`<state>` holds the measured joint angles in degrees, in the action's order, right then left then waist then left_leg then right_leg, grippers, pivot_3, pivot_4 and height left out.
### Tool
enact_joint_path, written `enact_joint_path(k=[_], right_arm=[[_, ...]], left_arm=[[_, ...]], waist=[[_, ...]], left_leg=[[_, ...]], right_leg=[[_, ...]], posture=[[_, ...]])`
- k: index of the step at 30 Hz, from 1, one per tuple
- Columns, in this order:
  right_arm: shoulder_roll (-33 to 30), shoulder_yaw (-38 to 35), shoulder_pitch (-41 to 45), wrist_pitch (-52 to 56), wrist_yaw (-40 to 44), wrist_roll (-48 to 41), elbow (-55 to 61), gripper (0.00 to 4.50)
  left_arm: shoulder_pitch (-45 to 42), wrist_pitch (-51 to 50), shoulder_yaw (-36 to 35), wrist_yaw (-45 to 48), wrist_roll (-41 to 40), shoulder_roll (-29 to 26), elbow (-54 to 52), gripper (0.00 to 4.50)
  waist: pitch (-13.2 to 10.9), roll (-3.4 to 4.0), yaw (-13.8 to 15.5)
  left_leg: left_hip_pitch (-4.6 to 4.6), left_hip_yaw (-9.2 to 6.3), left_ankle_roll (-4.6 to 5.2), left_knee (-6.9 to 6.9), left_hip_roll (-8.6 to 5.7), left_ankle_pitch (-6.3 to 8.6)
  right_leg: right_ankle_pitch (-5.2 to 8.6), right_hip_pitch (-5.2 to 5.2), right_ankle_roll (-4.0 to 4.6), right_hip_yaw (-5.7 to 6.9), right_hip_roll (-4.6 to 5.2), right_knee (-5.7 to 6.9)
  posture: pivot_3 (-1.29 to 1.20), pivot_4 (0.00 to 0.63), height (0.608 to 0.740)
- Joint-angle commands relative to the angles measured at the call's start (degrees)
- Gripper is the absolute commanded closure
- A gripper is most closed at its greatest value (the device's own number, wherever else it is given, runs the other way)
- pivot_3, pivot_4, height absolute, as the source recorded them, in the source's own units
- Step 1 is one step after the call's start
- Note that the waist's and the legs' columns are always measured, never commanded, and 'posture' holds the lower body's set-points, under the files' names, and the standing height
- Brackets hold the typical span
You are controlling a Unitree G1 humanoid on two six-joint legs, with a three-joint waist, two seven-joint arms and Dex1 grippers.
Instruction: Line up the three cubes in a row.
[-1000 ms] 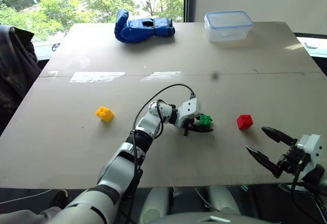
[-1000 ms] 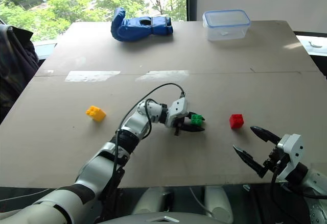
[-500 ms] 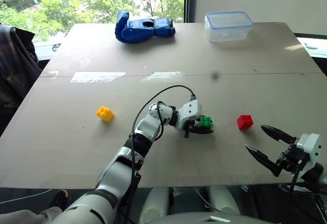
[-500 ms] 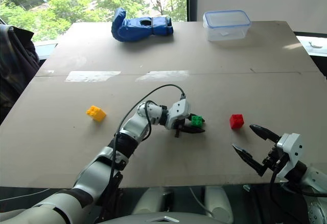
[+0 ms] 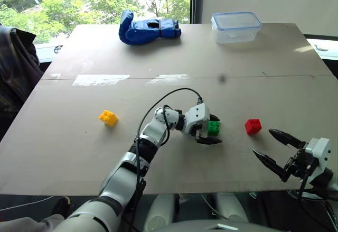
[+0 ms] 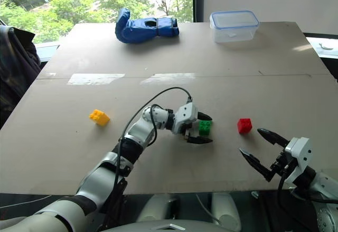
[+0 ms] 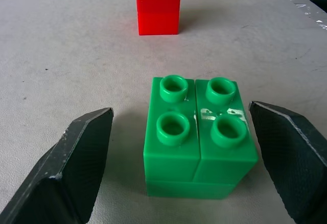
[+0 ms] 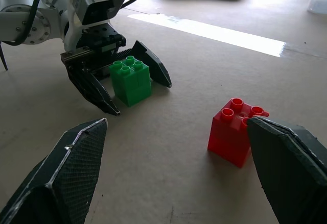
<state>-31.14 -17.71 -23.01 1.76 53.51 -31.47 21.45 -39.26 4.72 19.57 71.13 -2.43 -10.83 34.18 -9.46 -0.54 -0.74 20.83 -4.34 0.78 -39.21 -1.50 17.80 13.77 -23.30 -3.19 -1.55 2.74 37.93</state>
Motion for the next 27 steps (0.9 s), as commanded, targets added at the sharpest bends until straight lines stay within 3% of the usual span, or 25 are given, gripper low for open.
enact_joint_path(k=[1, 8, 12, 16, 21, 27], right_arm=[[-0.04, -0.06, 0.32, -1.05, 0.57, -0.45, 0.91, 0.00], [-0.29, 0.46, 0.74, -1.02, 1.02, -0.73, 1.46, 0.00], [-0.90, 1.15, 1.75, -0.97, 2.00, -0.65, 1.84, 0.00], [-1.32, 3.40, 5.65, 2.21, 1.02, -3.10, 5.44, 0.00], [-1.44, 8.07, 12.87, 5.99, 0.77, -4.48, 6.81, 0.00], [-0.74, 12.97, 22.00, 6.40, 3.11, -3.10, 1.59, 0.00]], left_arm=[[0.22, 0.44, -2.30, -0.20, -2.39, -0.38, -2.58, 0.10], [4.66, -8.42, -5.65, 3.76, -9.81, -5.96, -17.93, 0.10], [7.32, -15.76, -12.75, 0.28, -15.49, -11.55, -29.54, 0.10], [15.55, -24.01, -22.49, -11.51, -20.67, -14.28, -44.98, 0.10], [29.79, -32.56, -33.88, -32.21, -20.63, -11.39, -60.90, 0.10], [45.48, -35.01, -43.06, -46.74, -17.33, -8.10, -70.06, 0.10]], waist=[[0.00, 0.00, 0.00], [0.00, 0.02, -0.02], [-0.01, 0.03, -0.21], [0.00, 0.12, -0.31], [-0.01, 0.10, 0.17], [-0.01, 0.04, 0.29]], left_leg=[[0.00, 0.00, 0.00, 0.00, 0.00, 0.00], [0.00, -0.01, -0.01, 0.00, 0.11, 0.00], [0.00, -0.02, -0.01, 0.00, 0.13, 0.00], [-0.04, -0.01, -0.02, 0.02, 0.27, 0.00], [-0.03, -0.04, -0.03, 0.02, 0.26, 0.00], [-0.02, -0.08, -0.04, 0.03, 0.22, 0.00]], right_leg=[[0.00, 0.00, 0.00, 0.00, 0.00, 0.00], [0.00, 0.00, 0.00, 0.00, 0.01, 0.00], [0.00, 0.00, 0.01, 0.00, 0.01, 0.00], [0.00, -0.01, 0.01, -0.05, 0.04, 0.00], [0.00, 0.01, 0.01, -0.02, 0.28, -0.06], [0.00, 0.02, 0.02, 0.03, 0.31, -0.09]], posture=[[0.00, 0.150, 0.740], [0.00, 0.150, 0.740], [0.00, 0.150, 0.740], [0.00, 0.150, 0.740], [0.00, 0.150, 0.740], [0.00, 0.150, 0.740]])
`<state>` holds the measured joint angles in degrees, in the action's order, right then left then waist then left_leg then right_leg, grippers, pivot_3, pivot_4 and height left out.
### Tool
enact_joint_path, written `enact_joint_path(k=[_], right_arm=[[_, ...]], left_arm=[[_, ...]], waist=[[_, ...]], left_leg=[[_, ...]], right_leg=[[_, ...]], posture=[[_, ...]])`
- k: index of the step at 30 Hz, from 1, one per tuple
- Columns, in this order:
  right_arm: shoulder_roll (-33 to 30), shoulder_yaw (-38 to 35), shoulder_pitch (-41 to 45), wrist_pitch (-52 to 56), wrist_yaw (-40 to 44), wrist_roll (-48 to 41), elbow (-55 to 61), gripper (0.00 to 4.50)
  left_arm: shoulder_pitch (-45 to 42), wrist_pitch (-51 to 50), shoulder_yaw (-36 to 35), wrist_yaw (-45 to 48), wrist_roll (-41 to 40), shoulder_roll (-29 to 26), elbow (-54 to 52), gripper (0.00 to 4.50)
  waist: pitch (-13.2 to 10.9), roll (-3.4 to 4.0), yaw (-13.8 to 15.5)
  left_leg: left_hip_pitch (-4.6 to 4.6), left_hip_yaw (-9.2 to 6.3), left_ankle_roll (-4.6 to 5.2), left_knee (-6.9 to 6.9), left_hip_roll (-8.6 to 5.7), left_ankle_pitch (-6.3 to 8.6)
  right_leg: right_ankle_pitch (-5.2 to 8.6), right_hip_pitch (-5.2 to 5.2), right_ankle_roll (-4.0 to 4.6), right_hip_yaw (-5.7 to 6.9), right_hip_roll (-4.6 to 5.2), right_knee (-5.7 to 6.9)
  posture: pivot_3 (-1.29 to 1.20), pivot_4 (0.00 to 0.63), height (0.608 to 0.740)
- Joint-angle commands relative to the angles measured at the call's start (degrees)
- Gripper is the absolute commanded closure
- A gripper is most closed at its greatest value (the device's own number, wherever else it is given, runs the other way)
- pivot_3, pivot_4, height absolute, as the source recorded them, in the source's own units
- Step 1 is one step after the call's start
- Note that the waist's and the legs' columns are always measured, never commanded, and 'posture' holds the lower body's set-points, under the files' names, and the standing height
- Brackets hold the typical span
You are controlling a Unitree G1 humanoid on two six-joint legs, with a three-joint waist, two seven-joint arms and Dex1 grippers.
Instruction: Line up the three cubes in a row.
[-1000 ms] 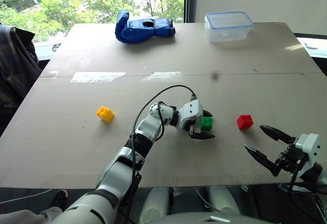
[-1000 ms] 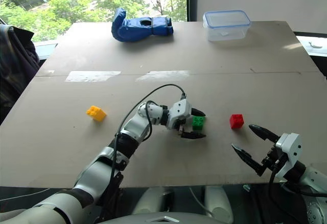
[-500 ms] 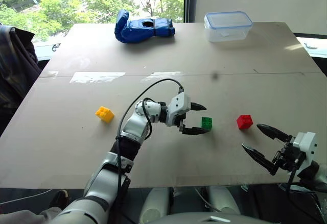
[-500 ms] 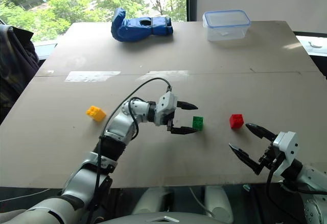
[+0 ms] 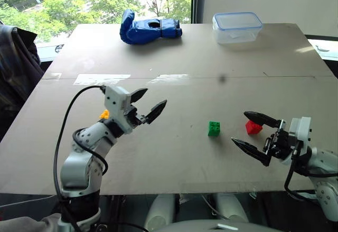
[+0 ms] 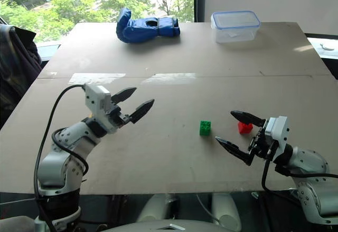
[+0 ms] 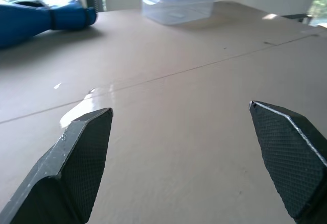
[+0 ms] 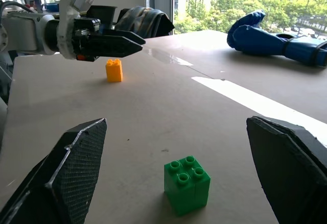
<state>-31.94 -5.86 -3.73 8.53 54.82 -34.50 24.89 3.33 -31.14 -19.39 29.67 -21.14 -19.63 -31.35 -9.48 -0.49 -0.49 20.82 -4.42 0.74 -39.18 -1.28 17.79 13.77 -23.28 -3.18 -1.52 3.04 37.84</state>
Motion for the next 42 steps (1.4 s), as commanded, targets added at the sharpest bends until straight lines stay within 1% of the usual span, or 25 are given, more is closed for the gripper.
enact_joint_path(k=[1, 3, 5, 6, 9, 13, 16, 20, 25, 29, 32, 42], right_arm=[[0.00, 1.75, 4.05, -0.75, 2.74, 0.28, -3.35, 0.00], [0.16, 3.01, 7.36, -1.34, 4.58, 0.88, -6.59, 0.00], [0.44, 4.04, 10.04, -1.23, 5.84, 0.97, -8.77, 0.00], [0.52, 4.37, 10.88, -1.21, 6.43, 0.99, -9.52, 0.00], [0.51, 4.62, 12.36, -1.56, 7.84, 1.23, -11.17, 0.00], [0.64, 4.76, 13.70, -1.64, 8.60, 1.52, -12.23, 0.00], [1.00, 4.90, 14.34, -1.53, 8.35, 1.86, -12.19, 0.00], [1.37, 4.69, 14.01, -1.52, 7.87, 2.13, -11.38, 0.00], [1.37, 4.21, 13.12, -1.49, 6.65, 2.46, -10.06, 0.00], [1.42, 4.13, 12.37, -1.59, 5.91, 2.56, -9.23, 0.00], [1.49, 4.13, 12.21, -1.79, 5.46, 2.65, -8.98, 0.00], [1.24, 3.90, 11.92, -2.31, 4.63, 2.81, -8.68, 0.00]], left_arm=[[4.34, 1.24, -4.83, -6.60, 1.53, 1.28, -5.05, 0.10], [6.64, 2.56, -5.05, -9.86, 2.88, 3.17, -5.44, 0.10], [7.59, 3.59, -4.98, -14.06, 4.98, 5.53, -5.37, 0.10], [7.69, 3.82, -4.89, -15.61, 5.35, 6.61, -5.49, 0.10], [7.63, 4.17, -3.56, -18.46, 7.12, 7.99, -4.73, 0.10], [6.02, 4.58, -2.55, -22.07, 9.49, 8.63, -1.60, 0.10], [4.68, 5.00, -1.31, -23.56, 12.23, 7.70, 2.65, 0.10], [2.32, 5.63, -0.02, -24.18, 11.75, 8.71, 6.08, 0.10], [0.78, 8.74, 1.53, -25.47, 13.47, 9.39, 10.85, 0.10], [-1.33, 12.43, 1.02, -22.20, 12.00, 7.06, 16.82, 0.10], [-2.27, 14.91, 0.04, -18.16, 11.66, 2.77, 22.47, 0.10], [-6.32, 25.06, 2.57, 1.91, 7.84, -8.60, 39.04, 0.10]], waist=[[0.00, -0.02, 0.23], [0.00, -0.02, 1.14], [0.01, -0.01, 0.95], [0.01, -0.04, 0.97], [0.02, -0.08, 1.23], [0.01, -0.07, 1.25], [0.01, -0.07, 1.19], [0.01, -0.07, 1.17], [0.01, -0.07, 1.19], [0.01, -0.07, 1.16], [0.01, -0.06, 1.07], [0.03, -0.01, 1.12]], left_leg=[[-0.01, -0.01, 0.00, 0.00, 0.00, 0.00], [0.00, -0.08, 0.00, 0.00, -0.05, 0.00], [-0.04, -0.14, 0.00, -0.01, -0.10, 0.00], [-0.08, 0.01, 0.01, 0.00, -0.12, 0.00], [-0.06, -0.10, 0.00, 0.01, -0.10, 0.00], [0.00, -0.19, 0.00, 0.03, -0.10, 0.00], [-0.02, -0.15, 0.00, 0.03, -0.12, 0.00], [-0.01, -0.17, 0.00, 0.03, -0.12, 0.00], [0.00, -0.17, -0.01, 0.03, -0.12, 0.00], [0.00, -0.19, -0.02, 0.05, -0.12, -0.01], [-0.01, -0.19, -0.02, 0.06, -0.11, -0.01], [-0.02, -0.18, -0.17, 0.11, -0.12, -0.09]], right_leg=[[0.00, 0.01, 0.00, 0.03, -0.02, 0.00], [0.00, 0.07, 0.01, 0.18, -0.10, 0.00], [0.00, 0.15, 0.02, 0.25, -0.09, -0.04], [-0.01, 0.17, 0.01, 0.09, -0.07, -0.12], [0.00, 0.16, 0.02, 0.21, -0.09, -0.11], [0.00, 0.16, 0.03, 0.29, -0.07, -0.12], [0.00, 0.16, 0.02, 0.26, -0.07, -0.13], [0.00, 0.15, 0.02, 0.27, -0.08, -0.13], [0.00, 0.15, 0.02, 0.27, -0.03, -0.15], [0.00, 0.14, 0.02, 0.29, -0.02, -0.14], [0.00, 0.14, 0.02, 0.29, -0.03, -0.14], [0.00, 0.12, 0.03, 0.31, -0.03, -0.14]], posture=[[0.00, 0.150, 0.740], [0.00, 0.150, 0.740], [0.00, 0.150, 0.740], [0.00, 0.150, 0.740], [0.00, 0.150, 0.740], [0.00, 0.150, 0.740], [0.00, 0.150, 0.740], [0.00, 0.150, 0.740], [0.00, 0.150, 0.740], [0.00, 0.150, 0.740], [0.00, 0.150, 0.740], [0.00, 0.150, 0.740]])
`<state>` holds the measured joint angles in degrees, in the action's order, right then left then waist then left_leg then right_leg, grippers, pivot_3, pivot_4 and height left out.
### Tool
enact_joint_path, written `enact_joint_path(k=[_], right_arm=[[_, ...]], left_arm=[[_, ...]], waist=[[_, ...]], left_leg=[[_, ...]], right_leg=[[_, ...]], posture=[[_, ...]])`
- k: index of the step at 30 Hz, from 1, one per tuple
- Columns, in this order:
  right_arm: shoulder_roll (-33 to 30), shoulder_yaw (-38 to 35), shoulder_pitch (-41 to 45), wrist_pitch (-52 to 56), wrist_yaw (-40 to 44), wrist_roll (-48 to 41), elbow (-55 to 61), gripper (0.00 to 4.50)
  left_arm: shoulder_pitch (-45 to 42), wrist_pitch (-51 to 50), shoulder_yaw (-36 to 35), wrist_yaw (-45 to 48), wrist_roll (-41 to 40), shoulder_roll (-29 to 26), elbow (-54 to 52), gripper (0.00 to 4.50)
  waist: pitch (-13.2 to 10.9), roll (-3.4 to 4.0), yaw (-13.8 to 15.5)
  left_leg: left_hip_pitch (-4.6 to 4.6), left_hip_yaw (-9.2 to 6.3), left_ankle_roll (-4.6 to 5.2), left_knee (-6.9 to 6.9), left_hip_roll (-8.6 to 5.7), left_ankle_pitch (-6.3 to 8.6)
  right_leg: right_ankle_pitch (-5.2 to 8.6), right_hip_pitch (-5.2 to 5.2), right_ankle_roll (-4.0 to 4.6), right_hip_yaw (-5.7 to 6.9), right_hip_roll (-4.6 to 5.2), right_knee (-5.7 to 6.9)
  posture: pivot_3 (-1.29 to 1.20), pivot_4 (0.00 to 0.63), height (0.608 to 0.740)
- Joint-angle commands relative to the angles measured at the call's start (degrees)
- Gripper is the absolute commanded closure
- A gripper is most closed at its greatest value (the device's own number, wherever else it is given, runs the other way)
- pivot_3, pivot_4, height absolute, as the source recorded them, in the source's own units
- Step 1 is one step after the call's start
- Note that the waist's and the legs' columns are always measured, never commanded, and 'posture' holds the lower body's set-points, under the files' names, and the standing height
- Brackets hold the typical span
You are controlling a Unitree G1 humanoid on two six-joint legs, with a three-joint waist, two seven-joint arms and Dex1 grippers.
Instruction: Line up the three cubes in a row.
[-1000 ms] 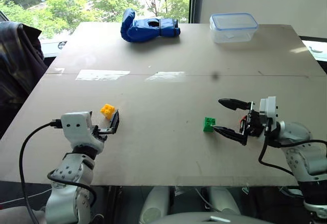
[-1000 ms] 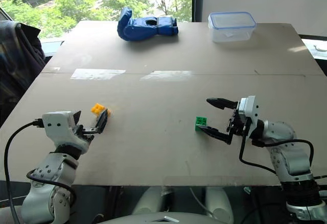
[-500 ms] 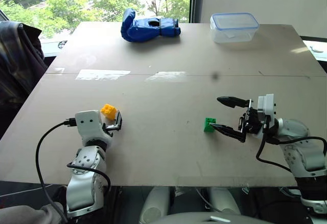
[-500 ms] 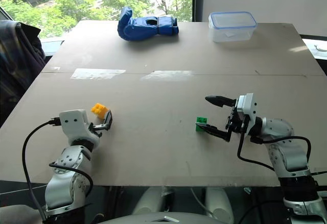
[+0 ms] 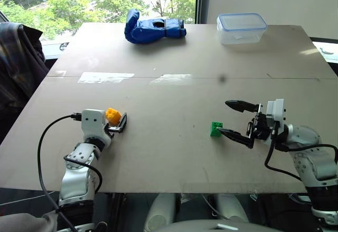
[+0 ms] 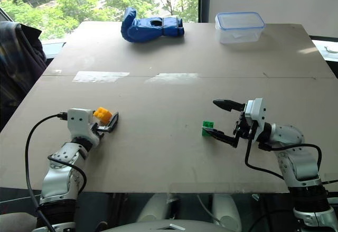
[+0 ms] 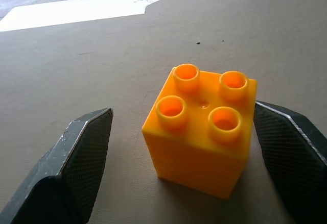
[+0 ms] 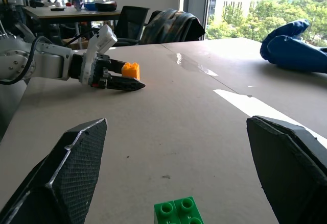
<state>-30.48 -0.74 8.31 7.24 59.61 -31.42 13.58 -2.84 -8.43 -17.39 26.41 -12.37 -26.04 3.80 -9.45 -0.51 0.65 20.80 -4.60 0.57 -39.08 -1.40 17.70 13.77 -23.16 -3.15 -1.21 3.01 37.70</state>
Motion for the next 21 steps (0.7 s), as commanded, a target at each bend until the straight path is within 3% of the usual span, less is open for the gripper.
enact_joint_path(k=[1, 7, 16, 17, 19, 21], right_arm=[[-0.27, -1.28, -0.21, -1.05, -0.21, -0.29, 2.67, 0.00], [-0.12, -1.36, -0.58, -0.82, -0.84, -0.52, 3.65, 0.00], [-1.64, -1.93, -1.34, 1.17, 1.61, -3.90, 4.97, 0.00], [-1.67, -1.94, -1.29, 1.22, 1.61, -4.00, 4.97, 0.00], [-1.65, -1.89, -1.13, 1.22, 1.54, -4.03, 4.89, 0.00], [-1.57, -1.74, -1.08, 1.14, 1.52, -3.93, 4.80, 0.00]], left_arm=[[-0.44, 2.96, 0.64, 6.38, -0.94, -3.13, 5.14, 0.10], [-0.80, 4.02, 1.53, 13.07, -3.15, -5.12, 6.88, 0.10], [0.15, 2.80, 1.94, 13.33, -3.94, -4.57, 4.65, 0.10], [0.25, 2.83, 2.00, 13.36, -3.89, -4.60, 4.50, 0.62], [0.50, 2.73, 2.02, 13.28, -3.96, -4.50, 4.20, 1.21], [1.17, 3.04, 2.53, 13.79, -3.60, -4.64, 3.65, 2.24]], waist=[[0.00, 0.01, -0.06], [-0.01, 0.04, -0.19], [-0.01, 0.05, -0.14], [-0.01, 0.05, -0.15], [-0.01, 0.06, -0.15], [-0.01, 0.06, -0.15]], left_leg=[[0.00, 0.01, 0.00, 0.00, 0.00, 0.00], [0.01, 0.01, 0.15, 0.04, 0.01, 0.09], [0.01, 0.01, 0.17, 0.04, 0.02, 0.10], [0.01, 0.01, 0.17, 0.04, 0.02, 0.10], [0.00, 0.01, 0.17, 0.04, 0.02, 0.10], [0.01, 0.01, 0.17, 0.04, 0.02, 0.10]], right_leg=[[0.00, 0.00, 0.00, -0.01, 0.00, 0.00], [0.00, -0.04, 0.00, -0.04, 0.12, -0.03], [0.00, -0.04, -0.01, -0.05, 0.21, -0.03], [0.00, -0.04, -0.01, -0.05, 0.21, -0.03], [0.00, -0.04, -0.01, -0.05, 0.20, -0.03], [0.00, -0.04, -0.01, -0.05, 0.20, -0.03]], posture=[[0.00, 0.150, 0.740], [0.00, 0.150, 0.740], [0.00, 0.150, 0.740], [0.00, 0.150, 0.740], [0.00, 0.150, 0.740], [0.00, 0.150, 0.740]])
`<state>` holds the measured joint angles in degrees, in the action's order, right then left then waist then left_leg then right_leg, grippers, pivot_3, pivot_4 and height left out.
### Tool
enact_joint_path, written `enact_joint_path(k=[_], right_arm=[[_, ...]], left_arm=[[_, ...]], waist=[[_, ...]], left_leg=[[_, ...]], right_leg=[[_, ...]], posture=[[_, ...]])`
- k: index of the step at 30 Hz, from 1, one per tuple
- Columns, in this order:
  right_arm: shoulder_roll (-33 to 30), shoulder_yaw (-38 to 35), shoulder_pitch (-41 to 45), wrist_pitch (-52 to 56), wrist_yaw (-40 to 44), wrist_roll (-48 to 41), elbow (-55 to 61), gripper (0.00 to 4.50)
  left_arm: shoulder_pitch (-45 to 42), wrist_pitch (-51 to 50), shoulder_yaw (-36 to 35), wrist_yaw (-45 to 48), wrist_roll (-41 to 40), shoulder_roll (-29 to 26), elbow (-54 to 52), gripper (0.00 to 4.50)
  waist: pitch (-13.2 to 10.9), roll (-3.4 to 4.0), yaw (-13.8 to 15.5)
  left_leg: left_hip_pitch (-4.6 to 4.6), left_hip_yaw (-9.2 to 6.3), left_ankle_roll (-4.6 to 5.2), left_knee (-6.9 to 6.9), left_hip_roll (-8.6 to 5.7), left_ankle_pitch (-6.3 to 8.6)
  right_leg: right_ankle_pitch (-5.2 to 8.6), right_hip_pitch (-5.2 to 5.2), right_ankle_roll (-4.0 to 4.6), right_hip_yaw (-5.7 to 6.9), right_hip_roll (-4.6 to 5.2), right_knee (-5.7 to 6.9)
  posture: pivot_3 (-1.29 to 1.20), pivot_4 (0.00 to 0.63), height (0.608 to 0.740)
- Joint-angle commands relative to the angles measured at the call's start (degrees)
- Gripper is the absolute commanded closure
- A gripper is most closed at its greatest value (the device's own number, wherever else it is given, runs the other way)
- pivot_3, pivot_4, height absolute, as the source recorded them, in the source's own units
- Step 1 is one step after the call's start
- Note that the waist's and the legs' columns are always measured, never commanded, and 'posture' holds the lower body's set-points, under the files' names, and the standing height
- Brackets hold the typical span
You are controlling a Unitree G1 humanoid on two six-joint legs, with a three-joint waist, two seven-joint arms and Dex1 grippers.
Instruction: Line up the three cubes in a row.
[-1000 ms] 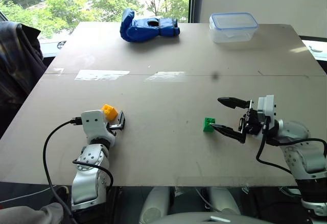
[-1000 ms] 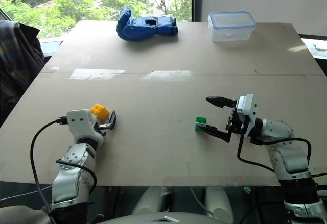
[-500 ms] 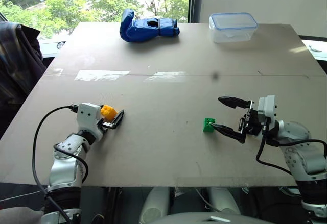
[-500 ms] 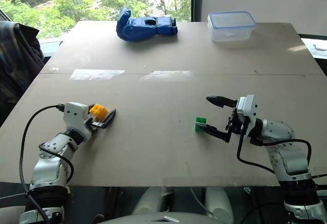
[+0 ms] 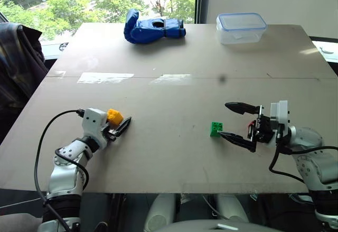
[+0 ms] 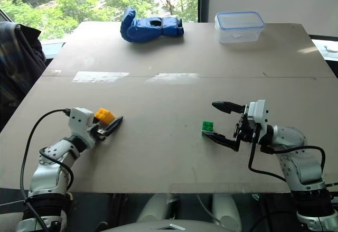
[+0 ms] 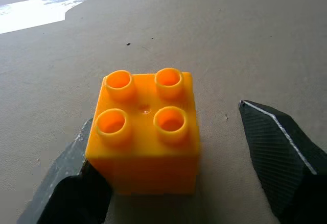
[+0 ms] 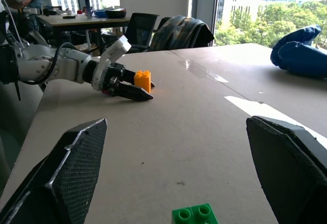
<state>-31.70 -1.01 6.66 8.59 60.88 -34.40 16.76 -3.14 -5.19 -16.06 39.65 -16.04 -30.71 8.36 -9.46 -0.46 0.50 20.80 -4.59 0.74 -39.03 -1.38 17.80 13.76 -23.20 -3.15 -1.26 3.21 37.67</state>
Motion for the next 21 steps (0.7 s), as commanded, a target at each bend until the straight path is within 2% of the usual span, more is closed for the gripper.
enact_joint_path(k=[1, 2, 6, 11, 14, 21], right_arm=[[-0.32, -1.43, 0.57, -0.26, 0.24, -0.91, 1.60, 0.00], [-0.27, -1.36, 0.48, -0.34, 0.19, -0.80, 1.60, 0.00], [-0.28, -1.59, -0.29, -0.67, -0.01, -0.52, 1.63, 0.00], [-0.48, -2.40, -1.85, -1.07, -0.26, -0.42, 1.68, 0.00], [-0.77, -3.34, -3.83, -1.54, 0.34, -0.65, 1.51, 0.00], [-2.56, -5.95, -8.44, -1.86, 2.10, -1.57, 2.46, 0.00]], left_arm=[[1.71, -0.13, 1.34, 0.64, 0.20, -0.02, -1.12, 2.74], [1.84, 0.16, 1.55, 0.60, 0.69, -0.32, -1.20, 3.19], [0.62, -0.03, 2.75, 1.64, 0.38, -0.94, -2.76, 3.18], [-3.86, -0.74, 7.43, 7.37, -1.10, -1.08, -4.14, 3.18], [-8.82, -0.92, 14.65, 16.50, -0.91, -1.41, -3.21, 3.18], [-24.47, 9.74, 26.35, 31.90, 3.56, 2.90, 12.56, 3.18]], waist=[[0.00, 0.00, 0.00], [0.00, 0.00, 0.00], [0.00, 0.00, 0.02], [-0.01, 0.00, 0.32], [-0.01, 0.00, 0.31], [-0.04, -0.02, 0.10]], left_leg=[[0.00, 0.00, 0.00, 0.00, 0.00, 0.00], [0.00, 0.00, 0.00, 0.00, 0.00, 0.00], [0.00, 0.00, 0.00, 0.01, 0.00, 0.00], [0.09, -0.06, 0.00, 0.01, -0.05, 0.00], [0.12, -0.10, -0.01, 0.01, -0.05, -0.01], [0.09, -0.03, -0.01, 0.00, -0.11, -0.01]], right_leg=[[0.00, 0.00, 0.00, 0.00, 0.00, 0.00], [0.00, 0.00, 0.00, 0.00, 0.00, 0.00], [0.00, 0.00, 0.00, 0.00, 0.01, -0.01], [0.00, 0.00, 0.00, 0.14, -0.08, -0.03], [0.00, 0.00, 0.00, 0.17, -0.11, -0.04], [0.00, 0.01, 0.00, 0.12, -0.24, -0.03]], posture=[[0.00, 0.150, 0.740], [0.00, 0.150, 0.740], [0.00, 0.150, 0.740], [0.00, 0.150, 0.740], [0.00, 0.150, 0.740], [0.00, 0.150, 0.740]])
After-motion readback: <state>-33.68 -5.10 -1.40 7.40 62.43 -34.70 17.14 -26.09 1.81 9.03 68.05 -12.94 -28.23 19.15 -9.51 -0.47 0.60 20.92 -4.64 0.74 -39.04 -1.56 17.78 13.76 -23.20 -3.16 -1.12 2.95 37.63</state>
